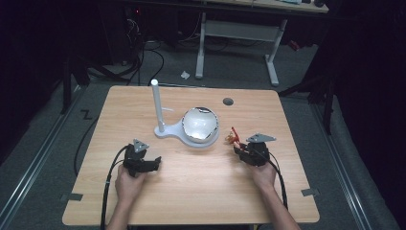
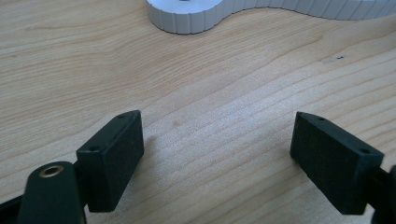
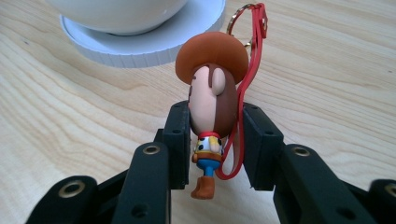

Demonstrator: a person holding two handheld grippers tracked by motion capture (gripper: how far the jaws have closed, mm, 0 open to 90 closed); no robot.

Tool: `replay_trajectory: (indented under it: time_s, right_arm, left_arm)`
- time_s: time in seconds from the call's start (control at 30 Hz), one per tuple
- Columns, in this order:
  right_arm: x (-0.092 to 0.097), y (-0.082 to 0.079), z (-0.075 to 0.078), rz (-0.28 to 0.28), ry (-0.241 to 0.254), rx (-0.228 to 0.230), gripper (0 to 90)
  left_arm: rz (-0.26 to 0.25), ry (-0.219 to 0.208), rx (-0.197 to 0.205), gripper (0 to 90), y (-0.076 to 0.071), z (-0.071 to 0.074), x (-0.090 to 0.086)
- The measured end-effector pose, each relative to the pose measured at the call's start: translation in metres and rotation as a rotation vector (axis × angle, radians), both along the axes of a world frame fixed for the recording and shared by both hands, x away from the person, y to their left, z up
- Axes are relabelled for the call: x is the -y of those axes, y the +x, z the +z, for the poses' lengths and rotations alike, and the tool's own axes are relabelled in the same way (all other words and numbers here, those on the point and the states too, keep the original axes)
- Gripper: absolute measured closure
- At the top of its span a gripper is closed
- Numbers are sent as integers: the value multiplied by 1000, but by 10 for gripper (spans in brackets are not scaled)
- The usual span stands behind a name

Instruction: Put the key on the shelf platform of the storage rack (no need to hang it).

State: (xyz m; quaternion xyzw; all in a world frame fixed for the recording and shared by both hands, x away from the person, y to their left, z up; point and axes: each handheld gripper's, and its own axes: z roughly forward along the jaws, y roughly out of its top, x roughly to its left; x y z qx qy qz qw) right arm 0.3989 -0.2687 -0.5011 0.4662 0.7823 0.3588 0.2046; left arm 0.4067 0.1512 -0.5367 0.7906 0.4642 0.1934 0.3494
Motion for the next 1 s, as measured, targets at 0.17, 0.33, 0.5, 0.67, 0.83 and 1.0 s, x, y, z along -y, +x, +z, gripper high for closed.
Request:
replay_trajectory:
  time_s: [0.17, 0.33, 0.5, 0.67, 0.83, 1.0]
  right_arm:
    - [9, -7, 15, -10, 21, 13, 666]
    - [16, -10, 24, -5, 49, 24, 667]
    - [18, -11, 29, 4, 49, 37, 667]
    - [21, -14, 37, 16, 64, 44, 667]
    - [21, -16, 44, 26, 68, 53, 667]
    - [18, -18, 53, 47, 90, 69, 667]
  left_arm:
    - [0, 0, 0, 178, 0, 0, 0]
    - [-7, 7, 0, 176, 0, 0, 0]
    - [-6, 5, 0, 176, -1, 0, 0]
    - [1, 1, 0, 180, -1, 0, -1]
    - [1, 2, 0, 180, -1, 0, -1]
    - [0, 2, 0, 179, -1, 0, -1]
